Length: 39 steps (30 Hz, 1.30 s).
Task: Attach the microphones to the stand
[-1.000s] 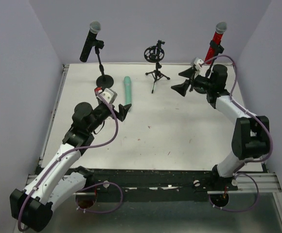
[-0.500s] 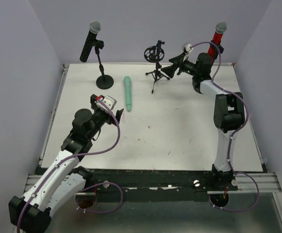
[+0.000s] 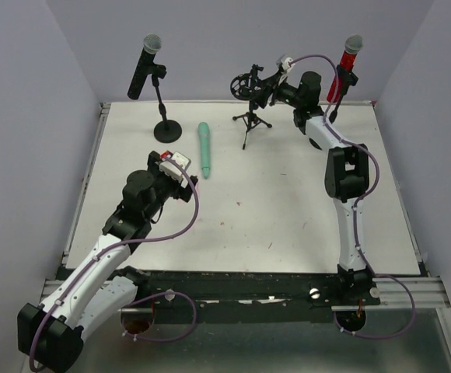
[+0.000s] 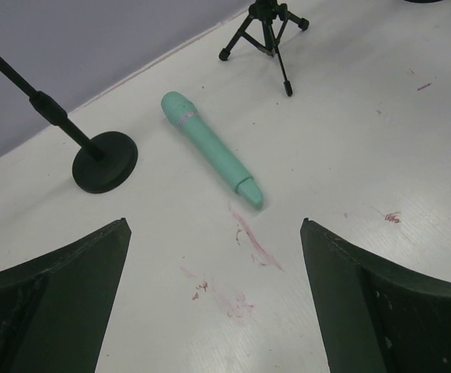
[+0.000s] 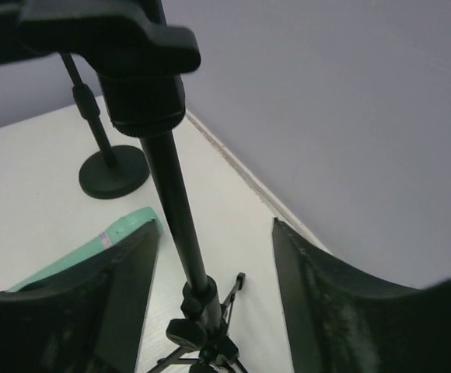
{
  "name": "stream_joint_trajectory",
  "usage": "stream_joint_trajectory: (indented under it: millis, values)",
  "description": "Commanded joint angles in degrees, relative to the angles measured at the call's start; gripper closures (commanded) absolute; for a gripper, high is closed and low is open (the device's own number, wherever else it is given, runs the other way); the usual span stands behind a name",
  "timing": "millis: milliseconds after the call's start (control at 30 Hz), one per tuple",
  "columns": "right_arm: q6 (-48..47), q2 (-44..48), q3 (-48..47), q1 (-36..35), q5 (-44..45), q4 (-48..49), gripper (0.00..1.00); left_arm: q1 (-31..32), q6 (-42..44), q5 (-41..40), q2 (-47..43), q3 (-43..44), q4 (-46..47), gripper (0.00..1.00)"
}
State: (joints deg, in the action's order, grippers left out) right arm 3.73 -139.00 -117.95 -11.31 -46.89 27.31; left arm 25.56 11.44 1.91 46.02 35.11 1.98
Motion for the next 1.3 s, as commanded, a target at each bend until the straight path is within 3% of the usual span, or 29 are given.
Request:
stream_joint_trajectory:
  millis: [0,167,400,500,633,800,1000,1267]
  values:
    - [1.63,-3.82,-4.12,-0.64,-0.82,-0.33,0.38,-0.43,0.95,-1.39,0.74,1.10,-0.48,0.02]
    - [3.48,-6.63,-7.11,-0.99,-3.64,0.73,0.68,-0.51,1.39,-1.47,1.09,0.92,-0.57,0.02]
    - [6.12,-4.89,-6.16,-0.99,-9.69,0.46,0.90,-0.51,1.48,-1.39,0.92,1.18,-0.75,0.02]
    - [7.34,-0.59,-2.30,-0.99,-12.78,0.38,0.92,-0.51,1.48,-1.39,0.04,1.27,-0.92,0.02]
    - [5.60,9.76,9.55,-1.08,-14.63,-0.41,0.92,-0.51,0.95,-0.86,-1.98,1.19,-0.92,0.02]
    - [-8.19,27.07,28.70,-2.22,-14.72,-10.59,0.92,-0.51,-0.28,0.28,-4.71,1.36,-1.01,0.01]
    - [-14.09,45.72,50.25,-4.68,-13.23,-13.42,0.92,-0.51,-1.86,1.69,-7.08,1.10,-0.48,0.02]
    - [-12.78,55.32,64.50,-6.53,-7.78,-5.08,0.90,-0.51,-2.74,1.60,-7.52,0.57,-0.13,0.01]
